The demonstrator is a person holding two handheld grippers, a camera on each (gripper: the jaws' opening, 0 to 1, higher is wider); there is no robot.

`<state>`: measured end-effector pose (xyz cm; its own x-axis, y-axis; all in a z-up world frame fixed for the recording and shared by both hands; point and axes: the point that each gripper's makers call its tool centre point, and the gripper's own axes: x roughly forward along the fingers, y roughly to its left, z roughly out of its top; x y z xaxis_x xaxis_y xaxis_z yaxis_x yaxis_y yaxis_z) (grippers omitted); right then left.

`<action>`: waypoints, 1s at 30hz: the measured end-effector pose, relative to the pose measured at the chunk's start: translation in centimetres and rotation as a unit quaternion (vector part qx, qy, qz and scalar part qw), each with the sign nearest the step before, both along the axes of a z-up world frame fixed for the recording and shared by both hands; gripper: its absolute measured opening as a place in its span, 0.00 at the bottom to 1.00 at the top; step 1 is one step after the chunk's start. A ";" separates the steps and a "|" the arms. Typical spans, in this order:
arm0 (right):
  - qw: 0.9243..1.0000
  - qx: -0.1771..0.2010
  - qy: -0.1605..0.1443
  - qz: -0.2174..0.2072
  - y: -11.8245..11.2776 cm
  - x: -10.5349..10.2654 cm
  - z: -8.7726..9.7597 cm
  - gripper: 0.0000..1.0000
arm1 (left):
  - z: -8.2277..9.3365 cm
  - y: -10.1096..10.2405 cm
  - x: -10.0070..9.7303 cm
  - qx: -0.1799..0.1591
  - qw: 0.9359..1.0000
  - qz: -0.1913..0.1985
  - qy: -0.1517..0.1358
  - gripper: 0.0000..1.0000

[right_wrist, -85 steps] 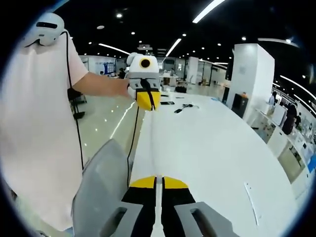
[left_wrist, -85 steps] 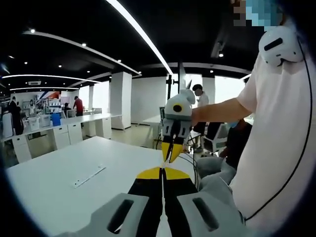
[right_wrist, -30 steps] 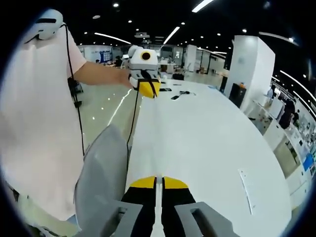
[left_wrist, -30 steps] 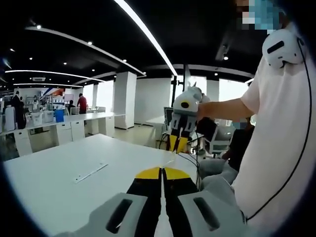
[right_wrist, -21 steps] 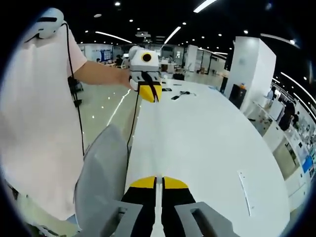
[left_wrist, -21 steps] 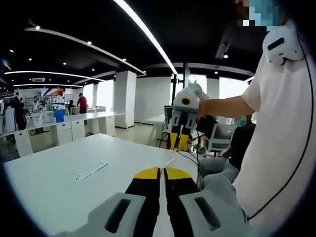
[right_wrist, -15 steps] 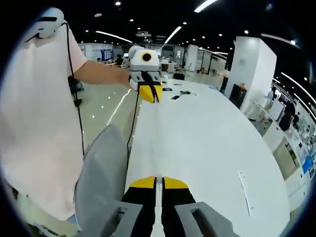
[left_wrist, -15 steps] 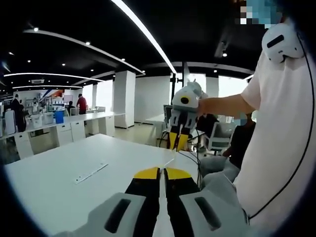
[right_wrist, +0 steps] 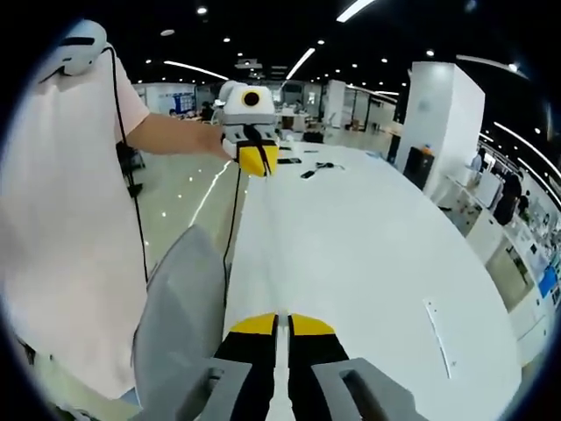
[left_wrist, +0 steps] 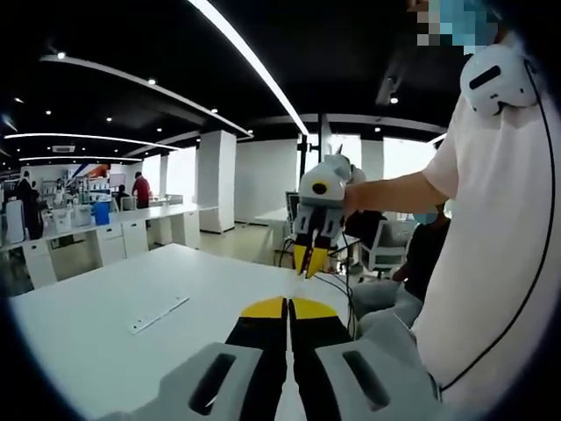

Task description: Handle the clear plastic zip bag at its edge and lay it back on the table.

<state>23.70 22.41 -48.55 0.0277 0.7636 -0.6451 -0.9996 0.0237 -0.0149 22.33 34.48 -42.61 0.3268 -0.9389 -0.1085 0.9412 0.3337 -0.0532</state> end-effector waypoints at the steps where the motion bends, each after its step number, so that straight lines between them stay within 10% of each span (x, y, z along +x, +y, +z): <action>1: 1.000 0.001 0.002 0.000 0.0 0.0 0.0 0.00 | 0.0 0.0 0.0 0.000 1.000 -0.001 0.000 0.00; 15: 0.997 0.066 0.036 -0.013 2.0 0.2 2.5 0.08 | 0.0 -0.8 -0.4 0.019 0.999 -0.013 -0.022 0.00; 30: 0.998 0.052 0.033 0.028 4.5 -0.5 2.0 0.07 | 0.4 -2.1 -1.5 0.040 0.998 -0.036 -0.041 0.00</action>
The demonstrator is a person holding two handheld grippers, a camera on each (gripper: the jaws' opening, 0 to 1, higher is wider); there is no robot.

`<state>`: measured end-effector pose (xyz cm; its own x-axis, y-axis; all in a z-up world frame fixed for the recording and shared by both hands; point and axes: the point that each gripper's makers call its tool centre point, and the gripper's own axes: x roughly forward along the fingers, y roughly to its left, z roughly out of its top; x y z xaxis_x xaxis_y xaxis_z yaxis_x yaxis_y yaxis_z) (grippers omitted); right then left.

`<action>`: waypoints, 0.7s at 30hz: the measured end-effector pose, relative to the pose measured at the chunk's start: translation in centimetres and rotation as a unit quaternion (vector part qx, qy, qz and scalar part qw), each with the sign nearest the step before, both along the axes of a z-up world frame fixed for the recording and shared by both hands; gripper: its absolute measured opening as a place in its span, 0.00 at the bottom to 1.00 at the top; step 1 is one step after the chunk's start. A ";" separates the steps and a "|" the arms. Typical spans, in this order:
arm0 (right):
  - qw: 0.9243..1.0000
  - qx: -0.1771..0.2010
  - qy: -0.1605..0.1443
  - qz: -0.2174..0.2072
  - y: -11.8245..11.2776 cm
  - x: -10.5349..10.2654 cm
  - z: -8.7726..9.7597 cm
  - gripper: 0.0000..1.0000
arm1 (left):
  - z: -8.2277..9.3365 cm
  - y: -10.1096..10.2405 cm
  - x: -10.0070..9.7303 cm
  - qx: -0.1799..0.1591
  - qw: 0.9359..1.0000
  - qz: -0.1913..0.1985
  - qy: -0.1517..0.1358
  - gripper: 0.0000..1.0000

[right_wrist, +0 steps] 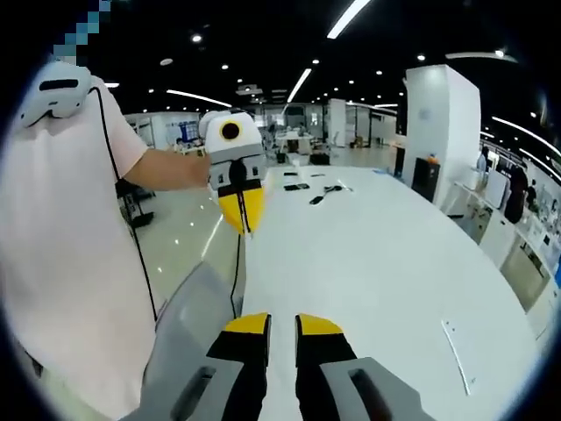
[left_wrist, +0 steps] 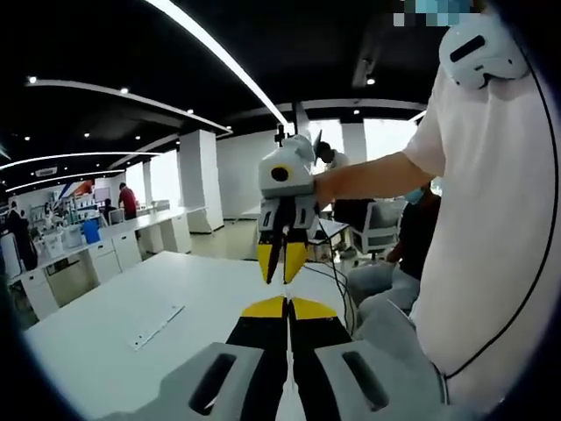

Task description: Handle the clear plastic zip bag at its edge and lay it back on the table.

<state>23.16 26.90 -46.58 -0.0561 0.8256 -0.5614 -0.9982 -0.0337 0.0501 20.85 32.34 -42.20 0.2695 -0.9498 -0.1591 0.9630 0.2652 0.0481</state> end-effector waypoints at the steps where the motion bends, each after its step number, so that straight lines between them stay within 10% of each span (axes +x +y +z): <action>1: 1.000 -0.003 -0.001 0.003 0.0 -0.1 -0.1 0.07 | 0.0 0.0 0.0 0.000 1.000 0.000 -0.001 0.00; 21: 0.999 -0.022 0.000 0.024 0.5 -0.7 -1.6 0.00 | -0.3 -0.4 0.4 0.001 1.000 0.003 0.016 0.00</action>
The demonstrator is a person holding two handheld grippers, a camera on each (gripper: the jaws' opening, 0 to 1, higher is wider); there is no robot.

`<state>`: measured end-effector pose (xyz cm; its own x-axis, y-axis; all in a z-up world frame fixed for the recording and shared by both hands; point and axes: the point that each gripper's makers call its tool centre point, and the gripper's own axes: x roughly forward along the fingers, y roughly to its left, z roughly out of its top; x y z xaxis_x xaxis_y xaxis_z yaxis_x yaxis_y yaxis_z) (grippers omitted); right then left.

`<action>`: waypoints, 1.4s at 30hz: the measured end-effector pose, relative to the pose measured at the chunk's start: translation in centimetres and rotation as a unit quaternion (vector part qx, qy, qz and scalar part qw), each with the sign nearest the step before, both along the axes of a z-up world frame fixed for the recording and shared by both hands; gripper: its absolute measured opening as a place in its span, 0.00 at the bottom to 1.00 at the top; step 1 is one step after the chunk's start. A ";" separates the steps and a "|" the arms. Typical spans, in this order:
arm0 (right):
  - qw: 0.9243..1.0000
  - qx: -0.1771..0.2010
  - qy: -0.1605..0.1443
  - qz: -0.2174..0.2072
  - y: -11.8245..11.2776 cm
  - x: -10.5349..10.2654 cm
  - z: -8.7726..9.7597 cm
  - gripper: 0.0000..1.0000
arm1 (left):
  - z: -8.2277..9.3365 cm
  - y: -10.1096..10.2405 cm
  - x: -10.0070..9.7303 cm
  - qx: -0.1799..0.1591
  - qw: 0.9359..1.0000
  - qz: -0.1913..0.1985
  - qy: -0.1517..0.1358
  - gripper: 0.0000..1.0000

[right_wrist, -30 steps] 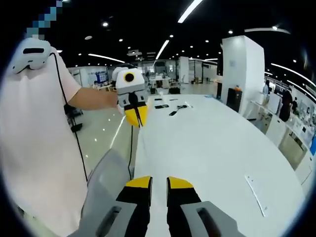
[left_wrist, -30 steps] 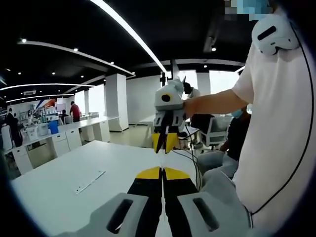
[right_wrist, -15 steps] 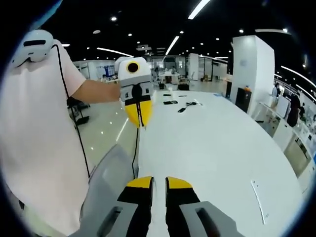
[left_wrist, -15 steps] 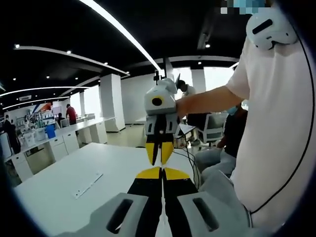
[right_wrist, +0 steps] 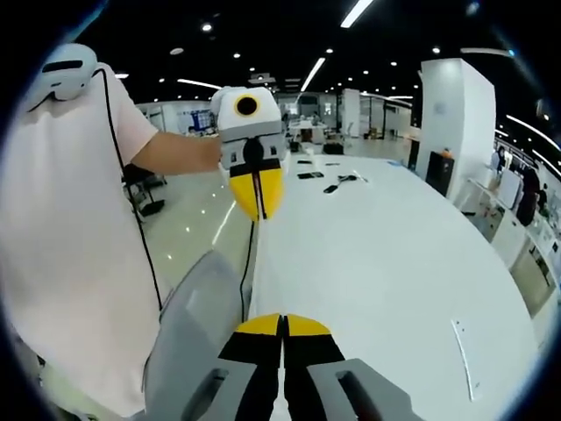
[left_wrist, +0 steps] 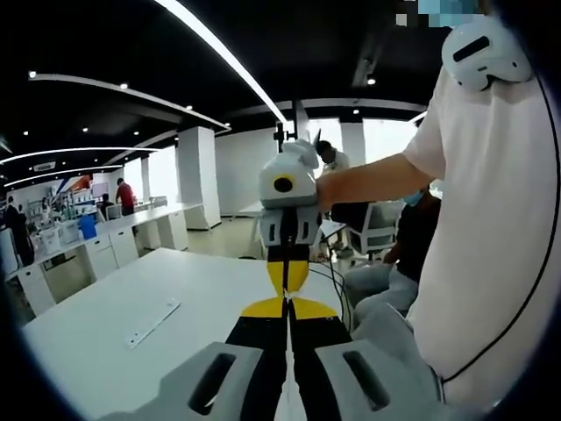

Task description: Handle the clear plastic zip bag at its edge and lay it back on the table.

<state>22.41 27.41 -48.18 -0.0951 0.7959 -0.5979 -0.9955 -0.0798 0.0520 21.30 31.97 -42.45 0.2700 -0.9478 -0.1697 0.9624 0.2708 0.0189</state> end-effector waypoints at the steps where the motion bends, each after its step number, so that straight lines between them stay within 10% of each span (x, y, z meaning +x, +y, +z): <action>1: 1.000 0.000 -0.002 0.000 0.0 0.1 -0.1 0.00 | -0.1 0.0 0.1 -0.002 1.000 0.002 0.005 0.00; 14: 0.998 -0.035 -0.018 -0.043 -0.3 1.7 -1.4 0.00 | 0.9 -0.4 1.4 0.012 0.998 0.043 -0.038 0.19; 19: 0.997 -0.052 -0.028 -0.053 -0.3 2.0 -2.2 0.00 | 0.3 -2.1 0.7 0.070 0.994 0.016 -0.078 0.20; 33: 0.993 -0.092 -0.042 -0.062 0.3 1.4 -3.4 0.00 | -6.1 -5.4 -0.2 0.272 0.950 -0.048 -0.143 0.11; 42: 0.990 -0.114 -0.042 -0.065 0.5 0.8 -4.1 0.00 | -8.9 -5.0 0.2 0.331 0.932 -0.054 -0.137 0.10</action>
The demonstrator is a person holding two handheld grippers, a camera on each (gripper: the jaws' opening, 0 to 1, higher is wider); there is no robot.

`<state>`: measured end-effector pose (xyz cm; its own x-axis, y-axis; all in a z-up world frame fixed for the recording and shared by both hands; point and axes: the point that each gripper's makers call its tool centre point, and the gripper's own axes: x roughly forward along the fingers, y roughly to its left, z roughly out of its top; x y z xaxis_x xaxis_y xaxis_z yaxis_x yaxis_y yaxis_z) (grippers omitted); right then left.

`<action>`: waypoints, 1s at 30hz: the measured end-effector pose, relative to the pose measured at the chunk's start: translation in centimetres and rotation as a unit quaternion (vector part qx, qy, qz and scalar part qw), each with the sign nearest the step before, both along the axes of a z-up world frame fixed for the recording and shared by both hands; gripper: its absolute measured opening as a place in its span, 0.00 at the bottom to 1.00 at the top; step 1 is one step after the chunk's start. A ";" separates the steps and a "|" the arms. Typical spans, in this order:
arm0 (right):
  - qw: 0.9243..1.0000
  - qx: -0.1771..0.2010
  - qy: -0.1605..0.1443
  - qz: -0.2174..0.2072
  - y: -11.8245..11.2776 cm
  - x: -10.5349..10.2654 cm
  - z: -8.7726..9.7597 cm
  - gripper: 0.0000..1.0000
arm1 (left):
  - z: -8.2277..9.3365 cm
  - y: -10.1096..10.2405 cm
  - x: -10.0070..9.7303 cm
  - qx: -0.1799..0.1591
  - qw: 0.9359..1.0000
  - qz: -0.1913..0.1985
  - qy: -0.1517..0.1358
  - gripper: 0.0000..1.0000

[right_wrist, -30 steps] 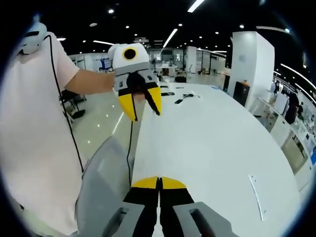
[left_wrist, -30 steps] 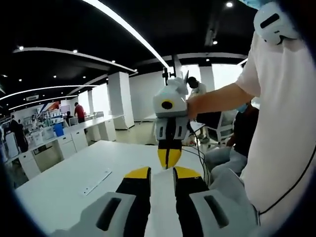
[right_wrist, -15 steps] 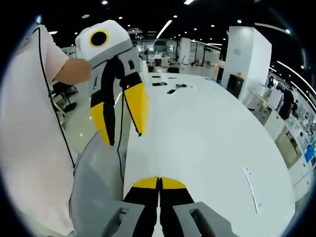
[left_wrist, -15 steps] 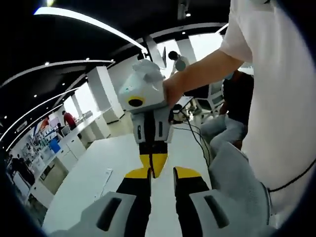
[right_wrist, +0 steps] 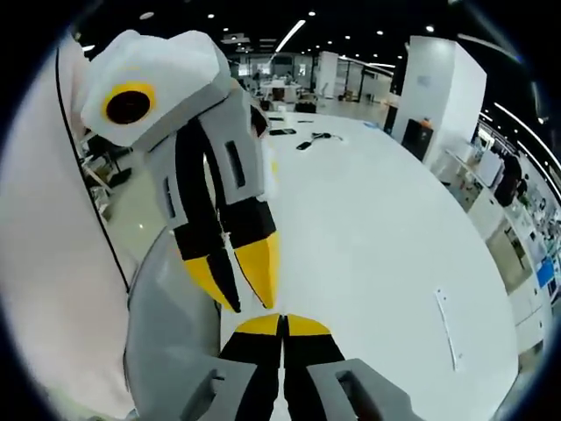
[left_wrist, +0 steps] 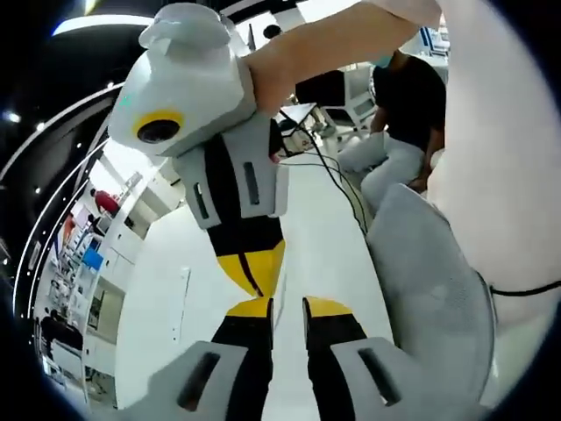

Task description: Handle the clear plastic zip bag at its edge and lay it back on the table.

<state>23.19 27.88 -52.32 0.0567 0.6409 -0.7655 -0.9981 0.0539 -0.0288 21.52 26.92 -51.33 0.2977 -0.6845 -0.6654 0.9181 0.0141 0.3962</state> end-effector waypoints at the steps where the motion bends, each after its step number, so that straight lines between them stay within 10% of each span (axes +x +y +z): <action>1: 1.000 -0.001 0.001 0.001 0.0 -0.1 0.0 0.00 | -0.1 0.0 0.1 0.003 1.000 0.001 0.000 0.08; 14: 1.000 -0.020 0.008 -0.015 -0.1 -0.3 -0.4 0.00 | -1.4 0.2 0.2 0.041 0.999 0.009 0.015 0.00; 30: 0.998 -0.032 -0.001 -0.062 -0.8 1.7 -0.7 0.00 | -2.3 0.2 -3.1 0.040 0.993 -0.009 0.107 0.00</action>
<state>24.85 27.10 -53.03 0.1338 0.5789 -0.8043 -0.9839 0.1745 -0.0381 18.37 27.08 -53.66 0.1308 -0.6302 -0.7653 0.9813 -0.0274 0.1903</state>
